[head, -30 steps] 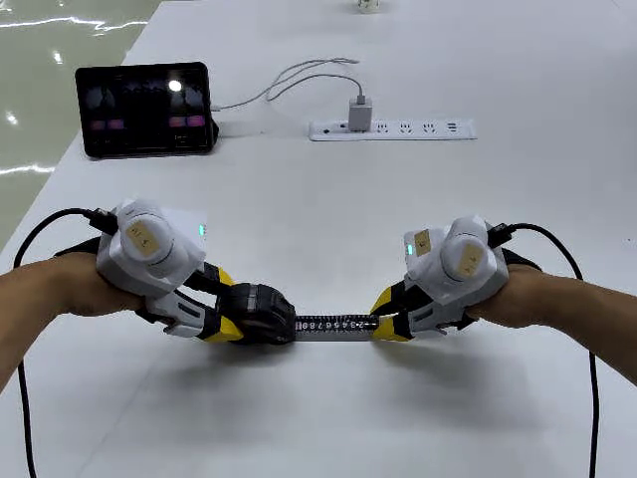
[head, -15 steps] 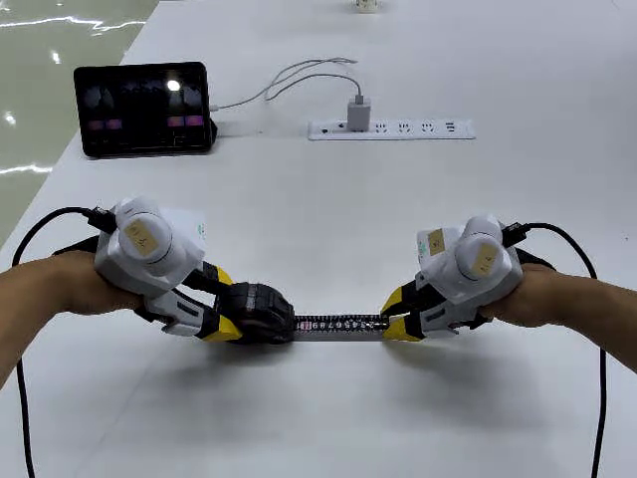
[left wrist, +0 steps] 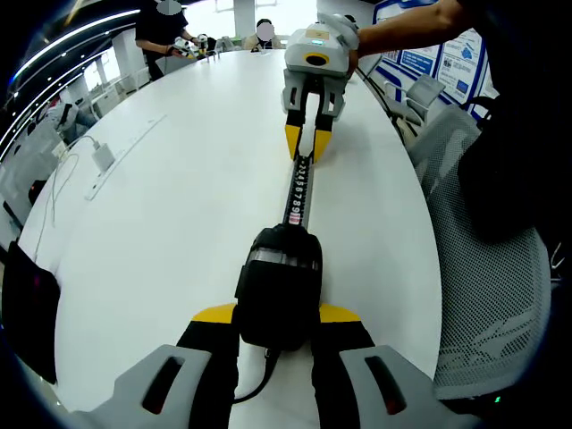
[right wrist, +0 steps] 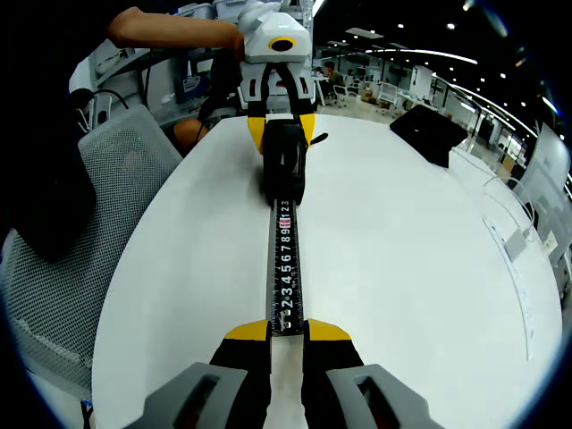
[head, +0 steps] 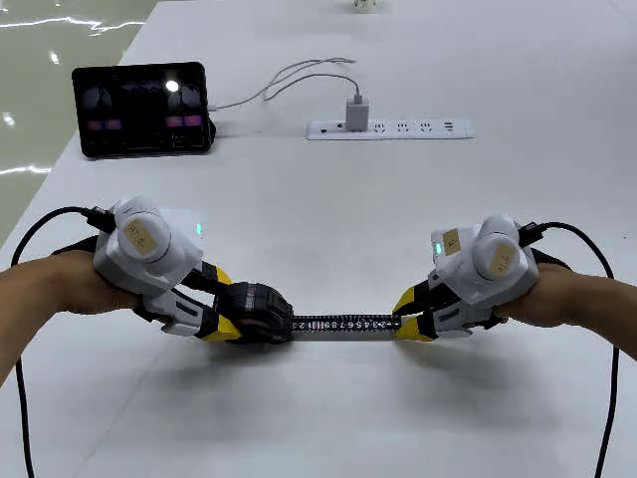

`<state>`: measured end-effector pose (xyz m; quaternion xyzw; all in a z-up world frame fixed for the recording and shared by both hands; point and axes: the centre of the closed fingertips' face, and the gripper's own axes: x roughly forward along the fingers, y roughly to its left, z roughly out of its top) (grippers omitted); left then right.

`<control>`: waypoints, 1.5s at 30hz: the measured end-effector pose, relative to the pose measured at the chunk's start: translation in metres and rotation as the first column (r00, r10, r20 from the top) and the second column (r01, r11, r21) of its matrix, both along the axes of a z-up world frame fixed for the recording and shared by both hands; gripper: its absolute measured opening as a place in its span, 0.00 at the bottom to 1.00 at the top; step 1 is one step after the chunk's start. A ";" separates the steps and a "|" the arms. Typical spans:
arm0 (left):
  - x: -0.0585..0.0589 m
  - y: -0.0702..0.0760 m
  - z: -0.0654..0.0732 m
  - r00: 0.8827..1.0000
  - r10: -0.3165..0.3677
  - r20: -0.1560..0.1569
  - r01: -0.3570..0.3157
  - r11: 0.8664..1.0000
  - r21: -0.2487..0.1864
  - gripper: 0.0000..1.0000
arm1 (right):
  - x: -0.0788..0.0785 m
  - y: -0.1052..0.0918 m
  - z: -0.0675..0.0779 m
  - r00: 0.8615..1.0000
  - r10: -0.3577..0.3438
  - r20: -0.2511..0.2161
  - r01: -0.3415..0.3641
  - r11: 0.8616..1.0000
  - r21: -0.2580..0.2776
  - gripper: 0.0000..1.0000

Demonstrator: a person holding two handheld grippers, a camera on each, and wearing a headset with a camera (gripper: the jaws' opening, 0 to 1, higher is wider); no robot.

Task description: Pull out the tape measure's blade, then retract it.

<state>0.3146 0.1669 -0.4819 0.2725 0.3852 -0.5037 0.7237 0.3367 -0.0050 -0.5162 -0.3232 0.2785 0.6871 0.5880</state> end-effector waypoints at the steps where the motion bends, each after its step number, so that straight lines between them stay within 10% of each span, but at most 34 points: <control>1: 0.000 0.000 0.000 1.000 0.000 0.000 0.000 1.000 0.000 0.25 | 0.000 -0.001 0.000 1.000 0.000 0.000 0.000 1.000 0.000 0.08; 45: 0.000 0.000 0.000 1.000 0.001 -0.004 -0.001 1.000 0.001 0.25 | 0.008 -0.059 0.002 1.000 -0.021 0.011 0.022 0.999 -0.049 0.08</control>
